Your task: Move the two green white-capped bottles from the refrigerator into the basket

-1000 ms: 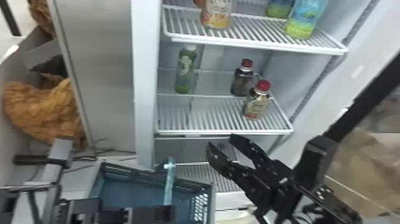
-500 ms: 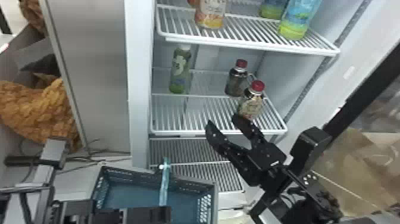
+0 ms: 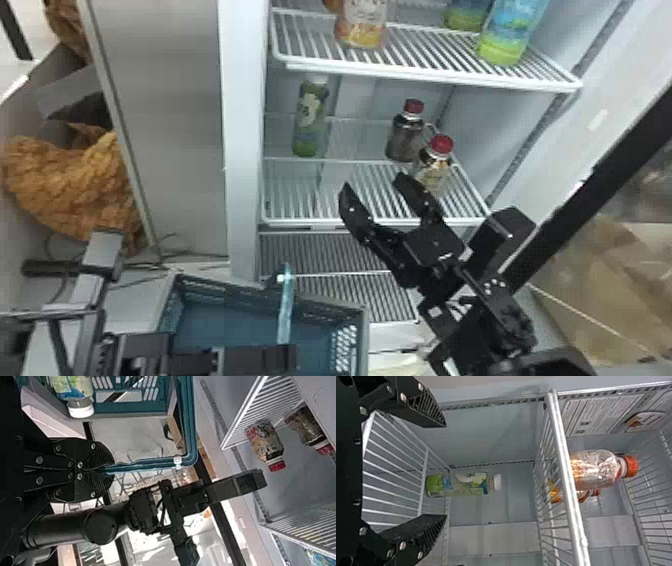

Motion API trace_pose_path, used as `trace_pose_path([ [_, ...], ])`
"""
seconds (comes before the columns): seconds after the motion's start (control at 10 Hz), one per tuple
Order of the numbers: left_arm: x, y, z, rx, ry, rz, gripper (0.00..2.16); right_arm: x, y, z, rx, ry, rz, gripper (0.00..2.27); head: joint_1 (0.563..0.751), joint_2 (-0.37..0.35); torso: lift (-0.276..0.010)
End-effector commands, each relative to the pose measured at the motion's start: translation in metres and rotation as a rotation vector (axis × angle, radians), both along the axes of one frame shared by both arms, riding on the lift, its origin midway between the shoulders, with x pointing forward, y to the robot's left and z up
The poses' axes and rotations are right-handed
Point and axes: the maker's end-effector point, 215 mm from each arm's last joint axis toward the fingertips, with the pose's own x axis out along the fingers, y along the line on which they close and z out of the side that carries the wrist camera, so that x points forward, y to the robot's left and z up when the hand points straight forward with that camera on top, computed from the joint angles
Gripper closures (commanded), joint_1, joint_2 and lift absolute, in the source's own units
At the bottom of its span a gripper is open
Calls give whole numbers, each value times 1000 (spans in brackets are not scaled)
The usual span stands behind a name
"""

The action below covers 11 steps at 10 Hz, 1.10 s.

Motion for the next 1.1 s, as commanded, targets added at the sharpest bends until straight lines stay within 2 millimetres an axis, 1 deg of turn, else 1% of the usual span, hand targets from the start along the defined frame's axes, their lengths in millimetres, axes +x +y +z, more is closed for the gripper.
trace_pose_path([
  [0.0,1,0,1,0,-3,0,1161,17,-1,-13,24,6,-4,101,695,-238,-263],
  [0.2,1,0,1,0,-3,0,1161,36,1,-12,20,-25,-11,82,695,-232,-263],
  [0.4,1,0,2,-3,-4,1,1161,55,7,-14,14,-39,-12,81,695,-223,-263],
  [0.7,0,0,1,-2,-3,-1,1161,81,9,-15,1,-56,-25,81,695,-206,-263],
  [0.8,0,0,0,0,0,-1,1161,92,10,-22,2,-46,-25,79,695,-203,-263],
  [1.0,1,0,1,0,-2,-1,1161,107,8,-27,-3,-41,-30,78,695,-197,-263],
])
